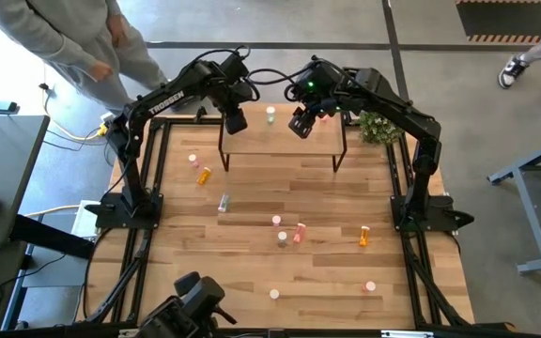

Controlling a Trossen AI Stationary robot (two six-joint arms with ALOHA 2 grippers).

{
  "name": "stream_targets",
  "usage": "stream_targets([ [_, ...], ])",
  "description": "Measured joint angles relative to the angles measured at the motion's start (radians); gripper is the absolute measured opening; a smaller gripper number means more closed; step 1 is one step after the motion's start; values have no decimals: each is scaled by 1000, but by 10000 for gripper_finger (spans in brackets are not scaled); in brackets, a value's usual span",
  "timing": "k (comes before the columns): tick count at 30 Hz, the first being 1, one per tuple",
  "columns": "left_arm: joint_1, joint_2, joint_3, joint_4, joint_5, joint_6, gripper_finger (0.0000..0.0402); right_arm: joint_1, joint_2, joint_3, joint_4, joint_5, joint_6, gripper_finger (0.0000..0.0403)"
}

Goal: Pick and place medicine bottles onto shelf by color
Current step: Put the bottom pink pill bottle on the shelf

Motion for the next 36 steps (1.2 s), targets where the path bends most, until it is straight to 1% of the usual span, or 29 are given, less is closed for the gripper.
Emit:
stream_targets([
  [28, -3, 6, -12, 0, 4, 1, 115, 0, 0, 0, 3, -2, 10, 201],
  [36, -3, 6, -12, 6, 4, 0, 134, 0, 0, 0, 3, -1, 10, 201],
])
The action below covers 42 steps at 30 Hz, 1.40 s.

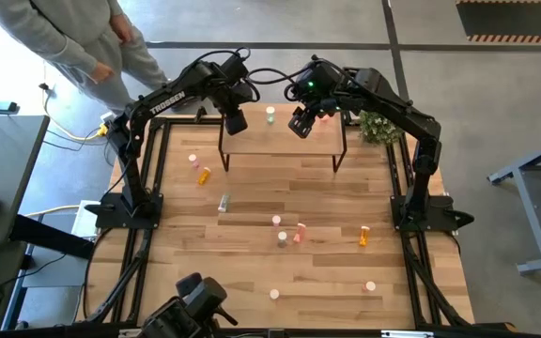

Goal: Pick and place medicine bottles onto shelf by color
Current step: Put the bottom pink pill bottle on the shelf

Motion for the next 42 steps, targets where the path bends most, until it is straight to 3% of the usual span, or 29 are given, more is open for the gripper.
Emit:
stream_targets([
  [24, 0, 0, 0, 41, -41, 0, 189, 0, 0, 0, 0, 0, 0, 201],
  [34, -1, 0, 1, 67, -50, 0, 193, 0, 0, 0, 0, 1, 0, 201],
  [42, 0, -2, 84, 55, -56, 0, 193, 0, 0, 0, 0, 1, 0, 201],
])
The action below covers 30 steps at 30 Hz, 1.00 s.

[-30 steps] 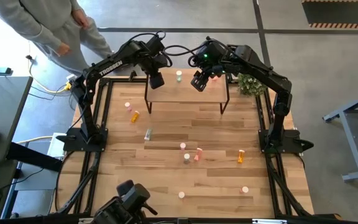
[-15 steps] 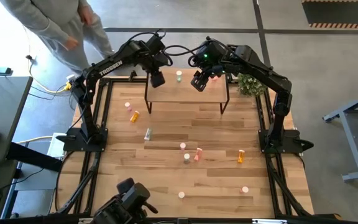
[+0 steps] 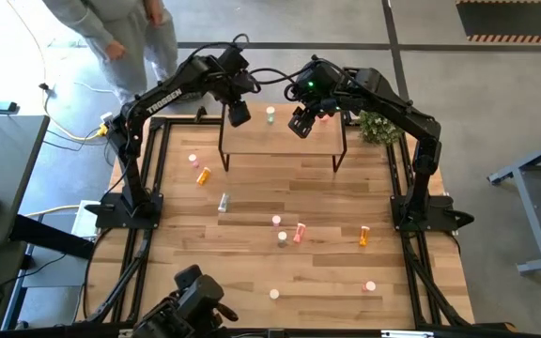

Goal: Pick and place medicine bottles onto shelf by color
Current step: Put the bottom pink pill bottle on the shelf

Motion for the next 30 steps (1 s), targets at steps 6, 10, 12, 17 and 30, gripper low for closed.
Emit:
stream_targets([
  [6, 0, 0, 91, -107, -18, 0, 193, 0, 0, 0, 0, 0, 0, 201],
  [10, 0, -3, 158, -258, -44, -1, 193, 0, 0, 0, 0, 0, 0, 201],
  [12, 3, -16, 163, -302, -32, -39, 193, 0, 0, 0, 0, 0, 0, 201],
  [17, 2, -22, 151, -339, 9, -142, 193, 0, 0, 0, 0, 0, 0, 201],
  [30, -25, -34, -75, -211, 33, -143, 193, 0, 0, 0, -8, 18, -11, 201],
])
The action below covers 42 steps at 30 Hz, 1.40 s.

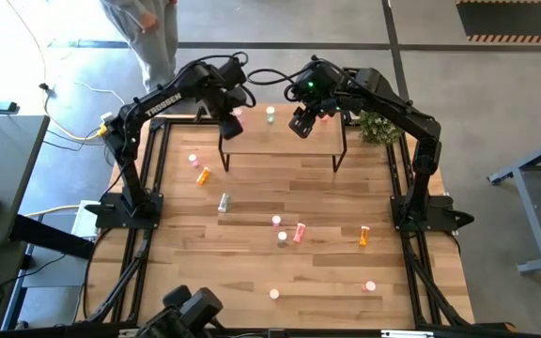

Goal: Pick and place medicine bottles onto shelf by color
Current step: Put the bottom pink pill bottle on the shelf

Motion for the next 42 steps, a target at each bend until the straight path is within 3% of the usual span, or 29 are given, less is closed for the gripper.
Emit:
stream_targets([
  [42, 1, 6, -4, 148, -155, 3, 193, 0, 0, 0, 0, 11, -2, 201],
])
